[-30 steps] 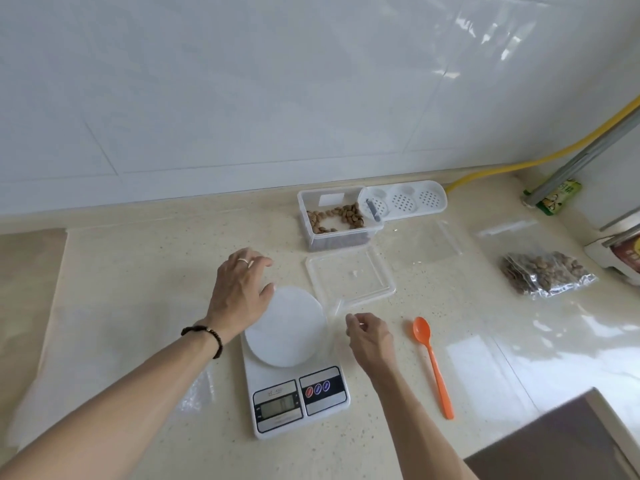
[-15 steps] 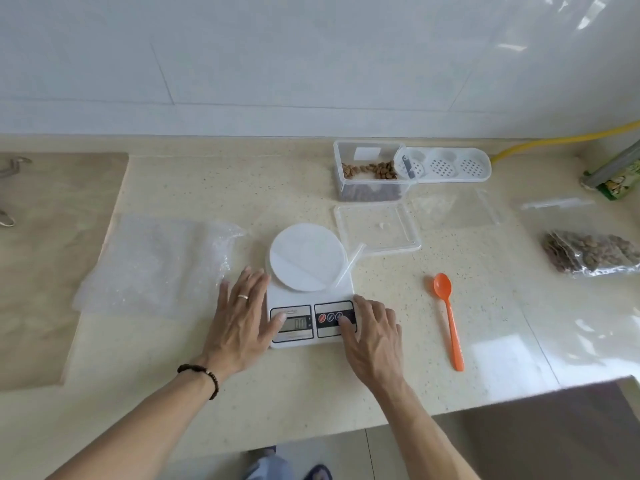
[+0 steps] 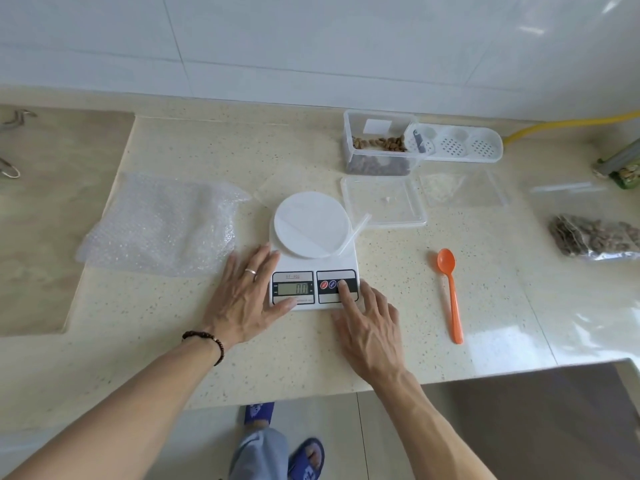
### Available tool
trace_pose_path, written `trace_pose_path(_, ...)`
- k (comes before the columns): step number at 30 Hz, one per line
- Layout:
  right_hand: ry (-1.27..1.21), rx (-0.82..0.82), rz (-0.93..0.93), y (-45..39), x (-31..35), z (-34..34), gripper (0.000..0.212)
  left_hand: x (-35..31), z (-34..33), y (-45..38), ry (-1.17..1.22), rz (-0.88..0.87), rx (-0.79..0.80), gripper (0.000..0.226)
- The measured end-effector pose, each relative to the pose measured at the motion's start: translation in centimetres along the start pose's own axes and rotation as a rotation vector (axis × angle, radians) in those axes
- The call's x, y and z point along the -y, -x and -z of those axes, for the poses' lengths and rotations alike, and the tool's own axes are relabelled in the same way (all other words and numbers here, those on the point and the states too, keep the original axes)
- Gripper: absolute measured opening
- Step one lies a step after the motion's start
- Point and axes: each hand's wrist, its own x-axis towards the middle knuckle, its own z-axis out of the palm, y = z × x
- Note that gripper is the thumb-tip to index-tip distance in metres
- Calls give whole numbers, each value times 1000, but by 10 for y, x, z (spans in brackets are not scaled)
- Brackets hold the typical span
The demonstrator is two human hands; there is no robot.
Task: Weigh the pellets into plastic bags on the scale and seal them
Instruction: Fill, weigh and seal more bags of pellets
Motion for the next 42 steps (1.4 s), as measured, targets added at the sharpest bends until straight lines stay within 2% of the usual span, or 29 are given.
trace_pose_path(12, 46, -57, -7, -4, 3, -2, 54, -2, 3, 0, -14, -14, -4, 94)
trace_pose_path(22, 21, 31, -1, 1, 1, 5, 58, -1, 1, 1, -56, -38, -11, 90)
trace_pose_path(25, 0, 55, 18, 1, -9, 15, 53, -10, 3, 4, -63, -102, -18, 84)
trace_pose_path(28, -76, -20, -100, 3, -32, 26, 48, -32, 4, 5, -67, -205, -25, 78)
trace_pose_path(32, -137, -175, -386, 4, -77, 41, 44, -69, -1, -2, -61, -302, -26, 73)
trace_pose_path(36, -335, -103, -682, 8, -119, 57, 48, -101, -11, -13, -74, -369, 6, 72)
trace_pose_path(38, -413, -50, -723, 10, -133, 59, 44, -116, -15, -20, -99, -403, 27, 72)
trace_pose_path(42, -583, 55, -783, 7, -149, 67, 20, -139, -17, -32, -142, -444, 58, 72)
